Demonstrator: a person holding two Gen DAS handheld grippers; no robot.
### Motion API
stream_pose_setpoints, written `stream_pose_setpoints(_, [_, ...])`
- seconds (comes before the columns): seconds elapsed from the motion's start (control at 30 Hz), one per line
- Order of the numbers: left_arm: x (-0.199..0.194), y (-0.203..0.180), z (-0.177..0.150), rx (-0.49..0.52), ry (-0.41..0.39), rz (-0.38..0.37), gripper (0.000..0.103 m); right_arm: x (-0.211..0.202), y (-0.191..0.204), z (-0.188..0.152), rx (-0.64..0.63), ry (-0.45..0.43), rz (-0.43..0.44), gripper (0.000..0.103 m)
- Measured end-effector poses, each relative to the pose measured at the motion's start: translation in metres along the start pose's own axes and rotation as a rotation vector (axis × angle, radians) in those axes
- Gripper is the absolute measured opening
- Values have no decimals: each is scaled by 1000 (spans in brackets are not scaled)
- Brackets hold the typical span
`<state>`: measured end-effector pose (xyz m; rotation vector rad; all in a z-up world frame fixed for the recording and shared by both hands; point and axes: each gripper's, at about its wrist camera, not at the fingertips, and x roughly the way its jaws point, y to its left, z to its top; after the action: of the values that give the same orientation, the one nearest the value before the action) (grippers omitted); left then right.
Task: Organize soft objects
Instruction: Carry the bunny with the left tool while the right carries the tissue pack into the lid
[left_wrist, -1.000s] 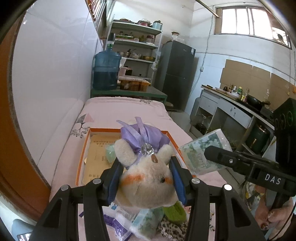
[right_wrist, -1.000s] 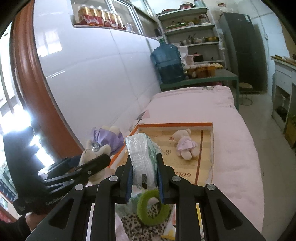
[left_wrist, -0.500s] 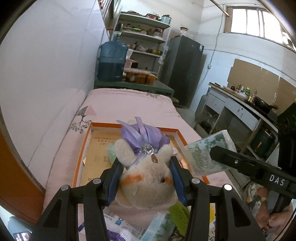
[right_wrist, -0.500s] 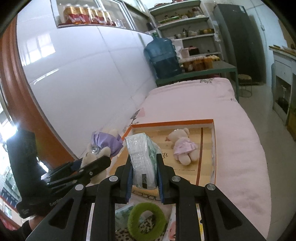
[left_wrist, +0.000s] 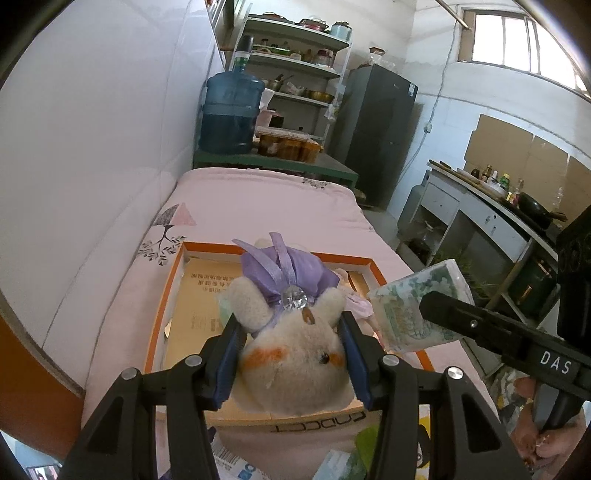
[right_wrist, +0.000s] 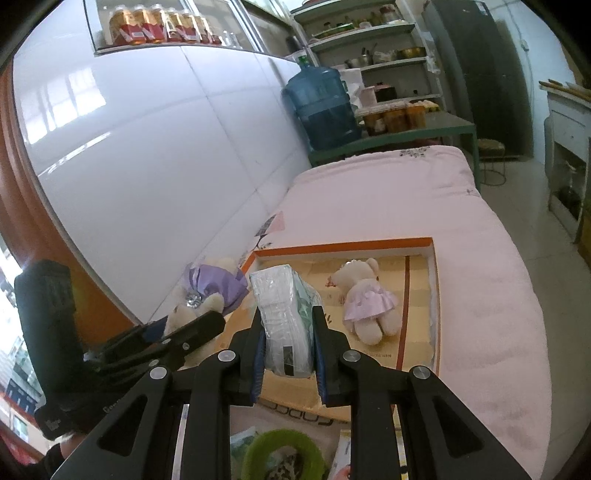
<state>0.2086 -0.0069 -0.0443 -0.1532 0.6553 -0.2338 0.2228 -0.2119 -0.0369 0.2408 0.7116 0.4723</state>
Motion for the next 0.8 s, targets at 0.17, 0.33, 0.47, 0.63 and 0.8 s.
stream_pose_setpoints(0.17, [11, 2, 1, -4, 17, 11, 51, 11, -1, 5, -2, 9, -1, 22])
stream_pose_setpoints(0.33, [21, 9, 1, -22, 34, 16, 51, 23, -6, 8, 3, 24, -9, 22])
stream_pose_setpoints(0.47, [32, 15, 1, -36, 54, 22, 51, 32, -11, 7, 17, 41, -9, 22])
stream_pose_setpoints(0.63, [41, 20, -2, -47, 72, 30, 51, 45, -11, 4, 11, 74, -6, 22])
stream_pose_setpoints(0.8, [50, 23, -7, -51, 98, 38, 51, 61, -12, -3, 5, 108, -5, 22])
